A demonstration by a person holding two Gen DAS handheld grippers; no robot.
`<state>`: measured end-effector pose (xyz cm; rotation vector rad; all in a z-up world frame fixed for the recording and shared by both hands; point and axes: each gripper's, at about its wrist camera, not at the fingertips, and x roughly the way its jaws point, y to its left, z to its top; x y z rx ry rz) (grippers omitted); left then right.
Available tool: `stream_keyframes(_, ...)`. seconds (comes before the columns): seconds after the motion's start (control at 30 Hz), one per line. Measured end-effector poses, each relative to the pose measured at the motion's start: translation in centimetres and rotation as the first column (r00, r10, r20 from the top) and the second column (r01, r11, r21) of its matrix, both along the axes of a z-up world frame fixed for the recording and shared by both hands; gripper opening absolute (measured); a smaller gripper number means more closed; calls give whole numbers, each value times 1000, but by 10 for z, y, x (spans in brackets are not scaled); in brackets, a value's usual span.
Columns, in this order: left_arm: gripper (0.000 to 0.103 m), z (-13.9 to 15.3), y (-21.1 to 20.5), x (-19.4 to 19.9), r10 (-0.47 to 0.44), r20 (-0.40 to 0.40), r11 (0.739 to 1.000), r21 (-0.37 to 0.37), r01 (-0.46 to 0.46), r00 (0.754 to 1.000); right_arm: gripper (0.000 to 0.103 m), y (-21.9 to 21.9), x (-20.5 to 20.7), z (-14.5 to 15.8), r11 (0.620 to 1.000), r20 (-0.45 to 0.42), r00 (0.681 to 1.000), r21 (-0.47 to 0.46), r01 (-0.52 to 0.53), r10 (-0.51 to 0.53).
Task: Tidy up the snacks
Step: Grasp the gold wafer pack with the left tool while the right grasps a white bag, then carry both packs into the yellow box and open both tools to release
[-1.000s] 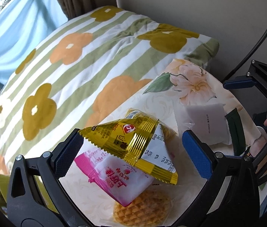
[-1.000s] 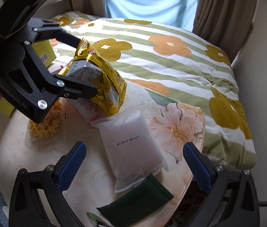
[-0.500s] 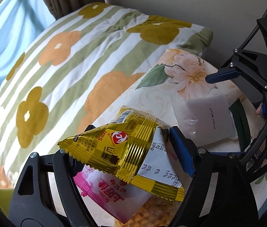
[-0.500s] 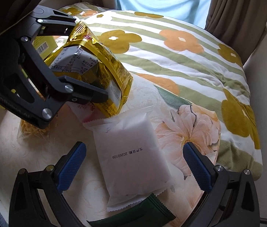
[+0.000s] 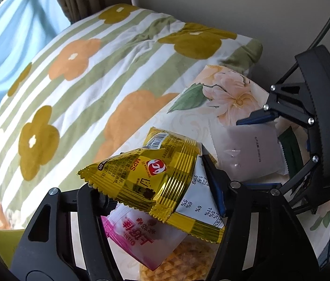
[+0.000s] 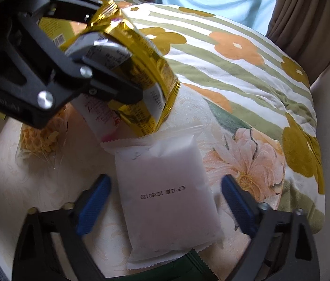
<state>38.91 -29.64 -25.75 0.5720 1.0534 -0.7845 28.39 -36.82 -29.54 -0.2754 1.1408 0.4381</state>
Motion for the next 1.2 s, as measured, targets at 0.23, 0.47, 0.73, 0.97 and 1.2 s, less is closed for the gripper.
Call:
stream_keyframes(0.23, 59, 15, 7, 2, 39, 10, 999, -15, -39, 999, 63, -2, 2, 6, 1000, 9, 1000, -11, 16, -16)
stream_keyframes(0.47, 59, 40, 17, -2, 98, 33, 994, -48, -97, 995, 62, -3, -3, 30, 998, 17, 998, 26, 61, -62)
stream_keyframes(0.73, 59, 85, 45, -20, 187, 87, 978, -108, -177, 978, 61, 0, -9, 82, 991, 63, 990, 50, 121, -124)
stream_keyframes(0.97, 59, 125, 90, -43, 321, 130, 940, -166, -299, 938, 61, 13, -20, 129, 985, 110, 984, 114, 130, -142)
stream_keyframes(1.2, 59, 163, 157, -59, 469, 155, 874, -223, -431, 870, 61, 52, -26, 179, 988, 191, 977, 140, 68, -94)
